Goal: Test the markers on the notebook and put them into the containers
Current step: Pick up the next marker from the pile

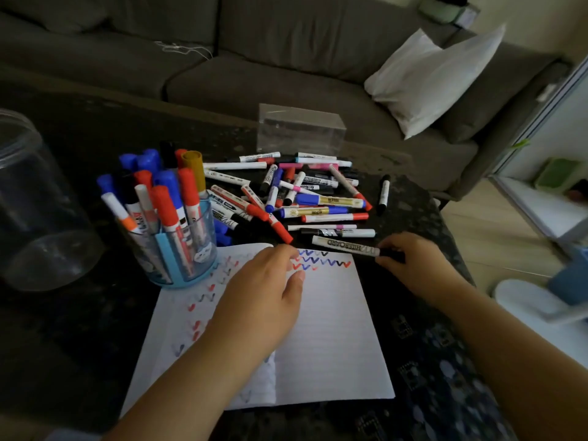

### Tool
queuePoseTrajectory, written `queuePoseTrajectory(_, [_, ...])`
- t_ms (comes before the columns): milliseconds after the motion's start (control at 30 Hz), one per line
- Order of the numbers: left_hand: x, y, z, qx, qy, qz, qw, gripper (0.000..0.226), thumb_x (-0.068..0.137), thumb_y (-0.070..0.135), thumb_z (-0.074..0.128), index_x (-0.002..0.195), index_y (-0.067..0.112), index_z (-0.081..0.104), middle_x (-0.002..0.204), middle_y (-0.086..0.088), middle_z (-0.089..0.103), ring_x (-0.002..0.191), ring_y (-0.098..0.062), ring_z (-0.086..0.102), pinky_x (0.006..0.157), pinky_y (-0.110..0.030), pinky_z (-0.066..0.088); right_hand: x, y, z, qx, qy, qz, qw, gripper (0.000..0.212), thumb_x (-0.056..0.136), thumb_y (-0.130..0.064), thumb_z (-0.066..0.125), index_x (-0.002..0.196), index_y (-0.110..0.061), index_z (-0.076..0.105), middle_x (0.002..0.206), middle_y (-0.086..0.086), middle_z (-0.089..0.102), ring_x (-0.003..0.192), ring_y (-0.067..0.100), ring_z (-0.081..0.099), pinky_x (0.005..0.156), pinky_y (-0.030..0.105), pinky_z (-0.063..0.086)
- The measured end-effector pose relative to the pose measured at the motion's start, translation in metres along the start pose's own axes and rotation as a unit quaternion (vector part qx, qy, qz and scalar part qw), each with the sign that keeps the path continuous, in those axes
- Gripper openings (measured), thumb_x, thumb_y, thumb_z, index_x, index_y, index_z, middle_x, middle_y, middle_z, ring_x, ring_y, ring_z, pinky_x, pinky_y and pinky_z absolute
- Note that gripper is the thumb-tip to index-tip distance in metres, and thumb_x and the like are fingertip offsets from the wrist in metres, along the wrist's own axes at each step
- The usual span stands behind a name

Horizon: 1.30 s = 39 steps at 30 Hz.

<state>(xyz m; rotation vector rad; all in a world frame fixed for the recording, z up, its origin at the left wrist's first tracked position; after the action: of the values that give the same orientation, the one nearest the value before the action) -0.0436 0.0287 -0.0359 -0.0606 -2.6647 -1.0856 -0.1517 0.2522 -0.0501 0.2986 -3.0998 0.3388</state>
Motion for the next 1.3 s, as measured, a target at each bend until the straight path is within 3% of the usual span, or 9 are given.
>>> queuePoseTrajectory(200, [-0.001, 0.003, 0.001, -0.052, 0.012, -0.018, 0.998, 0.027, 0.093, 0.028, 0.049, 0.120, 0.026, 0.054, 0.100, 0.017, 0.056, 0.085, 0.001, 0.052, 0.066, -0.004, 0.035, -0.036, -0.027, -0.059, 0.323, 0.101, -0.006, 0.941, 0.011, 0.081, -0.020, 0.070, 0.087, -0.027, 0.064, 0.083, -0.012, 0.069, 0.080, 0.002, 0.065, 0.073, 0.013, 0.048])
queuePoseTrajectory(333, [-0.004, 0.002, 0.003, -0.111, -0.007, -0.057, 0.992, 0.022, 0.093, 0.027, 0.051, 0.113, 0.028, 0.058, 0.092, 0.023, 0.054, 0.082, 0.010, 0.050, 0.062, 0.001, 0.036, -0.057, -0.054, -0.043, 0.567, -0.016, 0.042, 0.823, 0.014, 0.092, -0.018, 0.049, 0.097, -0.013, 0.062, 0.089, -0.001, 0.073, 0.086, 0.020, 0.068, 0.087, 0.035, 0.053])
queuePoseTrajectory(433, [-0.006, -0.001, 0.007, -0.199, -0.047, -0.109, 0.973, 0.013, 0.093, 0.030, 0.050, 0.099, 0.032, 0.061, 0.097, 0.018, 0.063, 0.088, 0.007, 0.055, 0.070, -0.003, 0.039, -0.080, -0.085, -0.010, 0.670, -0.125, 0.078, 0.728, 0.022, 0.098, -0.016, 0.038, 0.100, -0.007, 0.058, 0.075, 0.005, 0.064, 0.069, 0.018, 0.061, 0.068, 0.032, 0.054])
queuePoseTrajectory(633, [-0.015, -0.007, 0.021, -0.470, -0.128, -0.232, 0.842, 0.030, 0.097, 0.033, 0.044, 0.095, 0.021, 0.072, 0.063, 0.003, 0.061, 0.070, -0.021, 0.060, 0.086, -0.041, 0.047, -0.107, -0.130, 0.033, 0.743, -0.241, 0.113, 0.614, 0.032, 0.094, -0.029, 0.042, 0.092, -0.004, 0.060, 0.059, 0.001, 0.044, 0.047, 0.007, 0.036, 0.042, 0.016, 0.026])
queuePoseTrajectory(767, [-0.015, 0.002, 0.013, -0.606, -0.163, -0.231, 0.743, 0.030, 0.092, 0.021, 0.042, 0.097, 0.003, 0.066, 0.068, -0.002, 0.068, 0.095, -0.027, 0.060, 0.094, -0.039, 0.044, -0.113, -0.153, 0.037, 0.843, -0.358, 0.100, 0.389, 0.028, 0.091, -0.031, 0.057, 0.089, -0.004, 0.063, 0.054, -0.001, 0.043, 0.040, 0.004, 0.036, 0.032, 0.013, 0.031])
queuePoseTrajectory(833, [-0.016, 0.009, 0.010, -0.667, -0.189, -0.226, 0.684, 0.031, 0.085, 0.022, 0.046, 0.097, 0.001, 0.064, 0.091, -0.013, 0.072, 0.101, -0.022, 0.066, 0.094, -0.037, 0.049, -0.113, -0.162, 0.033, 0.859, -0.388, 0.074, 0.327, 0.025, 0.091, -0.027, 0.061, 0.094, -0.001, 0.063, 0.056, 0.001, 0.047, 0.042, 0.004, 0.036, 0.034, 0.012, 0.033])
queuePoseTrajectory(900, [-0.015, 0.011, 0.008, -0.690, -0.177, -0.221, 0.666, 0.027, 0.081, 0.022, 0.048, 0.092, 0.002, 0.062, 0.091, -0.017, 0.071, 0.095, -0.021, 0.069, 0.085, -0.032, 0.054, -0.113, -0.165, 0.030, 0.857, -0.370, 0.073, 0.351, 0.027, 0.091, -0.031, 0.059, 0.090, -0.004, 0.064, 0.054, -0.002, 0.046, 0.040, 0.003, 0.036, 0.033, 0.011, 0.031])
queuePoseTrajectory(1067, [-0.015, 0.002, 0.010, -0.659, -0.115, -0.253, 0.699, 0.025, 0.084, 0.025, 0.049, 0.085, 0.002, 0.060, 0.082, -0.014, 0.072, 0.076, -0.016, 0.071, 0.053, -0.020, 0.053, -0.110, -0.161, 0.024, 0.767, -0.223, 0.108, 0.592, 0.035, 0.097, -0.037, 0.038, 0.081, -0.009, 0.052, 0.052, -0.005, 0.033, 0.040, 0.002, 0.024, 0.033, 0.012, 0.022])
queuePoseTrajectory(1300, [-0.008, -0.009, 0.006, -0.628, -0.031, -0.259, 0.733, 0.017, 0.076, 0.022, 0.057, 0.076, 0.006, 0.061, 0.077, -0.011, 0.073, 0.069, -0.014, 0.070, 0.071, -0.028, 0.046, -0.113, -0.144, 0.029, 0.349, -0.041, -0.012, 0.936, 0.029, 0.098, -0.034, 0.041, 0.076, -0.019, 0.054, 0.054, -0.007, 0.049, 0.051, 0.007, 0.042, 0.056, 0.028, 0.039])
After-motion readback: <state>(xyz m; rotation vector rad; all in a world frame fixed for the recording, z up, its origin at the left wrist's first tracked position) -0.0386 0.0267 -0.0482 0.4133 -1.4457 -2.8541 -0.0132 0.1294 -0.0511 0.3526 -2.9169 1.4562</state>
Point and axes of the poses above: each hand's wrist, its own x-axis towards the middle knuckle, its own z-axis out of the palm, y = z × x, the point moved 6 cm from there along x, towards the middle knuckle
